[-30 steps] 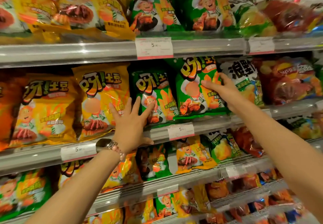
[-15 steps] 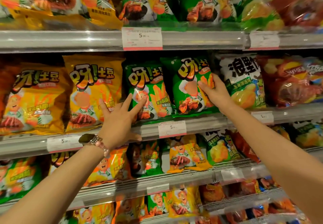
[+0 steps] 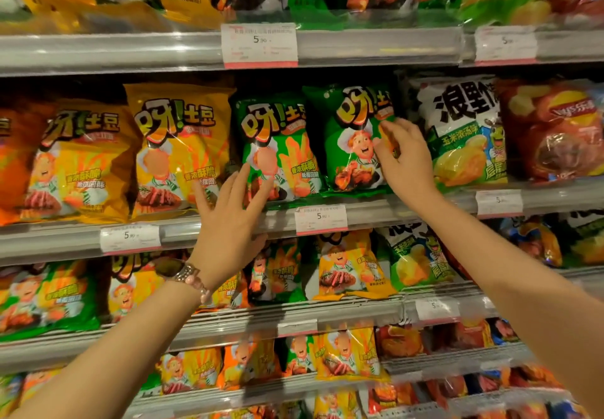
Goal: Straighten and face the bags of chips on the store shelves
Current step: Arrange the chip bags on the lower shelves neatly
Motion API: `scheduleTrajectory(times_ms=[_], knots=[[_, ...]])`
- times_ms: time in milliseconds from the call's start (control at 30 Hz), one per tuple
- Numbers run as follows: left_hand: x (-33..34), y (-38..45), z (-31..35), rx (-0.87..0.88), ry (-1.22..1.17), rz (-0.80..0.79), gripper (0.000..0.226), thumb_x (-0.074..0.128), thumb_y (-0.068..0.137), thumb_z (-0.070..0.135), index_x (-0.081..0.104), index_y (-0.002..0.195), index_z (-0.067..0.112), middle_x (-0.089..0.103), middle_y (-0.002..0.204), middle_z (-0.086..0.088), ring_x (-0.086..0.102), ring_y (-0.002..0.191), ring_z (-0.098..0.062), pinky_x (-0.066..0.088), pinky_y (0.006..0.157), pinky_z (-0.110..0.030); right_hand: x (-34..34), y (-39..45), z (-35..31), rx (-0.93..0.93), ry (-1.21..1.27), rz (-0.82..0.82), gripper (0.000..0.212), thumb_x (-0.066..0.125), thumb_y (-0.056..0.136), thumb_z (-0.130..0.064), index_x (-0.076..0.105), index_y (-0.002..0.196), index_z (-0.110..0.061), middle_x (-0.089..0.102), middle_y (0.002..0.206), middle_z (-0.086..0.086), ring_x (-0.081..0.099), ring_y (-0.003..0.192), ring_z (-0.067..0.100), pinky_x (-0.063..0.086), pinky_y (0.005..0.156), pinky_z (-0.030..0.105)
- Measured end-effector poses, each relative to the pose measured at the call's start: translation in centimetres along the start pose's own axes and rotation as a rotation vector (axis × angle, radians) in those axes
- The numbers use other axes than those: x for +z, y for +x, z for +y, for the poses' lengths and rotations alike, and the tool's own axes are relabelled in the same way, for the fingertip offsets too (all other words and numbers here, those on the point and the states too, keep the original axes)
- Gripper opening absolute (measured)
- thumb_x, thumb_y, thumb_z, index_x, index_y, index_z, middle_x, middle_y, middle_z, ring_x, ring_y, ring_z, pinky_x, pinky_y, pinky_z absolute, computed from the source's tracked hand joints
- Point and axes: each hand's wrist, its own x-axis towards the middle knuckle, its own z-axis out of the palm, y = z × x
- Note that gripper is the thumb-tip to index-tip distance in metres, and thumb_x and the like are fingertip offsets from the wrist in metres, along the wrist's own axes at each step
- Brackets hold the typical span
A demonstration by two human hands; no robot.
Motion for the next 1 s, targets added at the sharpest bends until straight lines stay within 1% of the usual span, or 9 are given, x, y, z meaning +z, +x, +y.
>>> scheduleTrajectory(times_ms=[100,167,233,333,400,500,633,867,1000], knots=[[1.4,-2.9,1.8,0.084,-0.092,0.171,0.058,0.067,0.077,0.027,0.048,0.129,0.009,0.043,0.133,-0.019,0.046,0.117,-0.036,0.033,0.102,-0.064,-0.9,-3.2,-1.2,-0.135,0.039,0.040,0.045,0.051,0.094,-0.027,0.049,0.136,-0.010,0.038,0.145,0.011,0.035,0.135,0.023,0.027,0.108,0.028],[2.9,-5.1,2.5,0.170,-0.160,0.150,0.044,0.068,0.076,0.024,0.050,0.113,0.008,0.050,0.113,-0.015,0.050,0.094,-0.031,0.050,0.076,-0.047,-1.1,-6.5,-1.7,-0.289,0.103,0.048,0.037,0.050,0.093,-0.025,0.055,0.125,-0.009,0.047,0.132,0.010,0.043,0.126,0.023,0.032,0.106,0.027],[5.0,-7.0,2.9,0.173,-0.187,-0.021,0.055,0.081,0.065,0.027,0.047,0.104,0.010,0.053,0.100,-0.012,0.049,0.084,-0.027,0.049,0.062,-0.039,-0.6,-10.1,-1.5,-0.427,0.166,-0.035,0.027,0.048,0.094,-0.026,0.057,0.115,-0.010,0.050,0.119,0.006,0.049,0.114,0.019,0.036,0.100,0.021],[8.1,-8.6,3.5,0.056,-0.086,-0.358,0.086,0.087,0.051,0.053,0.047,0.117,0.016,0.056,0.118,-0.015,0.056,0.104,-0.033,0.051,0.081,-0.044,1.6,-14.3,0.1,-0.495,0.188,-0.281,0.026,0.043,0.097,-0.027,0.057,0.112,-0.011,0.055,0.110,0.006,0.053,0.102,0.015,0.043,0.089,0.019],[9.2,-8.7,4.3,-0.009,-0.065,-0.593,0.101,0.076,0.067,0.058,0.027,0.147,0.020,0.026,0.153,-0.019,0.027,0.140,-0.040,0.030,0.110,-0.054,3.3,-15.8,1.6,-0.387,0.064,-0.460,0.032,0.043,0.096,-0.029,0.056,0.121,-0.015,0.055,0.118,0.005,0.050,0.108,0.013,0.048,0.089,0.030],[10.8,-8.2,5.5,-0.090,-0.064,-0.796,0.097,0.066,0.087,0.035,-0.005,0.153,0.032,-0.013,0.160,-0.012,-0.011,0.147,-0.035,0.007,0.118,-0.049,5.3,-16.0,3.5,-0.121,-0.158,-0.554,0.046,0.049,0.093,-0.030,0.044,0.138,-0.021,0.041,0.138,0.005,0.042,0.126,0.023,0.041,0.101,0.043],[12.8,-7.7,6.2,-0.164,-0.091,-0.811,0.098,0.058,0.088,-0.003,-0.006,0.151,0.038,-0.017,0.160,-0.010,-0.012,0.147,-0.035,0.019,0.117,-0.051,6.8,-14.3,4.7,0.171,-0.452,-0.580,0.068,0.057,0.086,-0.049,0.033,0.142,-0.019,0.033,0.140,0.016,0.031,0.133,0.034,0.035,0.104,0.044],[14.5,-7.1,6.6,-0.164,0.033,-0.829,0.095,0.061,0.090,0.007,-0.005,0.152,0.034,-0.008,0.161,-0.012,-0.004,0.147,-0.037,0.021,0.114,-0.055,8.4,-13.1,6.7,0.516,-0.336,-0.663,0.090,0.070,0.071,-0.062,0.035,0.136,-0.012,0.028,0.144,0.017,0.050,0.118,0.038,0.051,0.082,0.040],[14.6,-7.2,6.5,-0.147,0.065,-0.827,0.093,0.059,0.090,0.004,-0.004,0.153,0.033,-0.006,0.161,-0.013,-0.002,0.147,-0.037,0.022,0.113,-0.055,8.9,-12.8,7.9,0.648,-0.218,-0.708,0.112,0.076,0.061,-0.065,0.022,0.145,-0.013,0.030,0.145,0.018,0.043,0.127,0.036,0.046,0.097,0.043]])
